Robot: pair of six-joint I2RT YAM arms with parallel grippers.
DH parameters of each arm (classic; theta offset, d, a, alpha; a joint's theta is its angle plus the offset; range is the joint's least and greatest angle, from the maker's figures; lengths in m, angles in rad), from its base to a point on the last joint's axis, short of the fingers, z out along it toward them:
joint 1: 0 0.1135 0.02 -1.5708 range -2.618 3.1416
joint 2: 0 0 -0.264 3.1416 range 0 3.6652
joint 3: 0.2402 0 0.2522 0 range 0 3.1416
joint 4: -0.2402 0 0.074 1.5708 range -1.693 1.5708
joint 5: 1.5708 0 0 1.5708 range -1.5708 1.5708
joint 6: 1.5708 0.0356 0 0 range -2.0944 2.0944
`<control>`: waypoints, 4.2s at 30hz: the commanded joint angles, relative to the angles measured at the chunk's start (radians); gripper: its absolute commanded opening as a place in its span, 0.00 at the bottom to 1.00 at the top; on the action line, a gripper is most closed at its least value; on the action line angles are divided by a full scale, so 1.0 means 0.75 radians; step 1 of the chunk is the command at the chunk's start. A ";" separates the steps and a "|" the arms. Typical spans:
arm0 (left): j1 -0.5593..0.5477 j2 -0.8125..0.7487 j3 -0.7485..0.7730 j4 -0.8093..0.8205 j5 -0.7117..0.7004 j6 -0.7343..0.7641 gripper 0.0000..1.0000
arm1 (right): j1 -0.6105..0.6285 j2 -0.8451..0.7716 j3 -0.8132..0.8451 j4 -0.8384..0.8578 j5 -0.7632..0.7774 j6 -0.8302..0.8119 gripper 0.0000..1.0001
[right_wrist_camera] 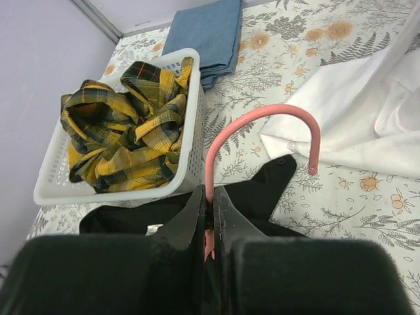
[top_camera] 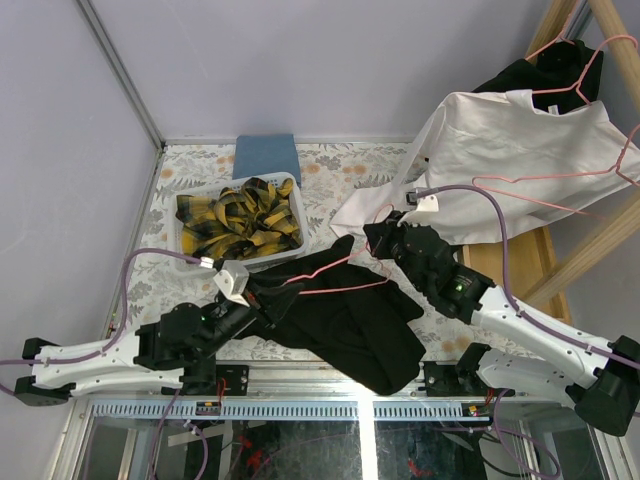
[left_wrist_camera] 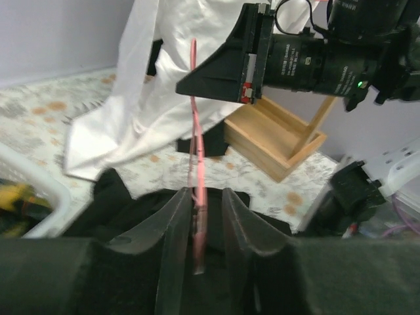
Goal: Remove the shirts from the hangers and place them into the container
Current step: Place the hanger at the clothesline.
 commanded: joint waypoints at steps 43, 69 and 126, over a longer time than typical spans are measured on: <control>0.005 0.273 0.505 -0.857 0.034 -0.486 0.00 | -0.005 -0.063 0.301 -0.142 -0.318 -0.381 0.52; 0.004 0.350 0.585 -0.006 -0.113 0.139 0.00 | -0.006 -0.937 -0.228 -0.382 -1.215 -0.569 0.80; 0.843 2.114 1.978 1.135 1.414 -0.542 0.00 | -0.005 -0.886 -0.587 -0.128 -1.412 -0.277 0.82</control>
